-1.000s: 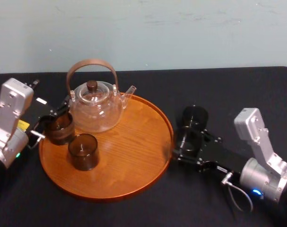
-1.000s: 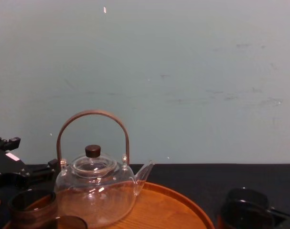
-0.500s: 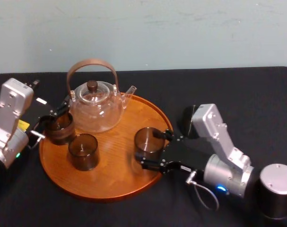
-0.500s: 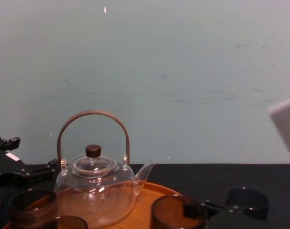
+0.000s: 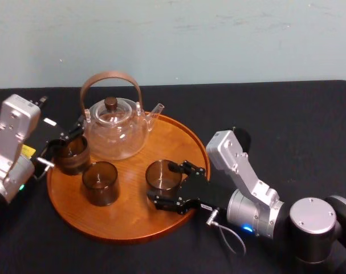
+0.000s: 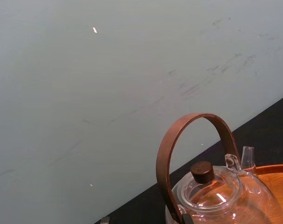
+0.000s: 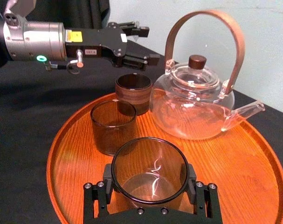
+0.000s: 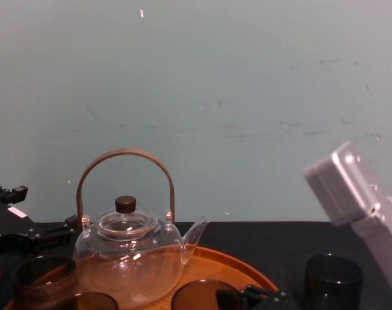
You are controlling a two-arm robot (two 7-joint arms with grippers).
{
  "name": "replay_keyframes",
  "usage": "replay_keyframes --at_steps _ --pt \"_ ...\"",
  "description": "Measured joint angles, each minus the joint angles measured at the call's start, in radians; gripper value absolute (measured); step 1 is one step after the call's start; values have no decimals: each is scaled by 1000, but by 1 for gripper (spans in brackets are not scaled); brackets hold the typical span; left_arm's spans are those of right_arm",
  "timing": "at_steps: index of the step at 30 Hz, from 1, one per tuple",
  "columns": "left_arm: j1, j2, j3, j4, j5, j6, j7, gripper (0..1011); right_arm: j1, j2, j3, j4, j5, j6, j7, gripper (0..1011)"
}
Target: Pick up the glass from the table and place it on the tray.
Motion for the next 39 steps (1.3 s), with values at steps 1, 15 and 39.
replay_keyframes --at_steps 1,15,39 --pt "0 0 0 0 0 0 0 1001 4 -4 -3 8 -5 0 -1 904" --pt "0 0 0 0 0 0 0 1001 15 -30 -10 57 -20 -6 -4 904" --pt "0 0 0 0 0 0 0 1001 14 -29 -10 52 -19 -8 -3 1002"
